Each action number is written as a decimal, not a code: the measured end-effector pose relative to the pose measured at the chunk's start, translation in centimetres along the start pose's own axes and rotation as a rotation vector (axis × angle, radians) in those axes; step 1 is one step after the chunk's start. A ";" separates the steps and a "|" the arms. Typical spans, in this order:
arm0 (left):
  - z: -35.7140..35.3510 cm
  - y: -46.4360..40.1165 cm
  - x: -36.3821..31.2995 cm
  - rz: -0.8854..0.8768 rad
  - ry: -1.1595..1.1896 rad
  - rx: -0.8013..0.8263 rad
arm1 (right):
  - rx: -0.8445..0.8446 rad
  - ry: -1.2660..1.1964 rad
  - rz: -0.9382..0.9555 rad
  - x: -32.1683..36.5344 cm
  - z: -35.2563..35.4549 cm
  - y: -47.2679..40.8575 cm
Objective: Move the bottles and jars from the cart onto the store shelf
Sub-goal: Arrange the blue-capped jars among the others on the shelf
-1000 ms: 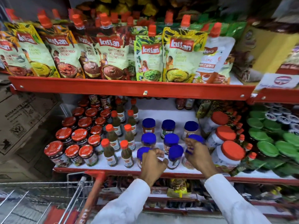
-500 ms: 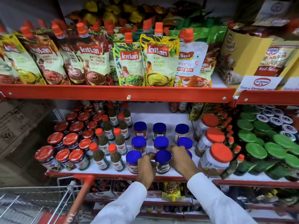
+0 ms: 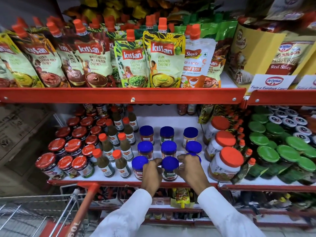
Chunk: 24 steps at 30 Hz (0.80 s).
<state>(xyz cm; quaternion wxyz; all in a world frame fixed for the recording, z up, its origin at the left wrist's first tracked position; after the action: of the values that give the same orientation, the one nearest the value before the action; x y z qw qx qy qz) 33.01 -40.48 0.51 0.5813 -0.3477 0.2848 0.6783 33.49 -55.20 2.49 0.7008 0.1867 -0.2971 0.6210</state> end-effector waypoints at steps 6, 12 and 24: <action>0.9 0.5 -2.8 -0.225 -0.141 -0.132 | -0.194 -0.057 -0.118 -4.3 4.6 0.6; -2.6 0.5 -6.9 -0.455 -0.375 -0.029 | -0.190 -0.024 -0.154 -6.5 5.9 0.3; -7.3 -0.6 -6.5 -0.365 -0.505 0.047 | -0.166 -0.207 -0.218 -8.7 4.6 0.6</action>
<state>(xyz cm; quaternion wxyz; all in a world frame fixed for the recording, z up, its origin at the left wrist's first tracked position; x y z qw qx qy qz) 35.19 -49.99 1.43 0.7537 -0.2000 0.0800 0.6210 31.62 -64.59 0.24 0.7428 0.2224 -0.3958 0.4921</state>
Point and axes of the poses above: each hand's wrist, its own y-axis away from the middle knuckle, its own z-axis out of the back of the hand, x = y × z, the point moved 5 cm from there along -y, towards the middle knuckle, and after that the axes turned 11 degrees about -x, right-handed, at the moved point
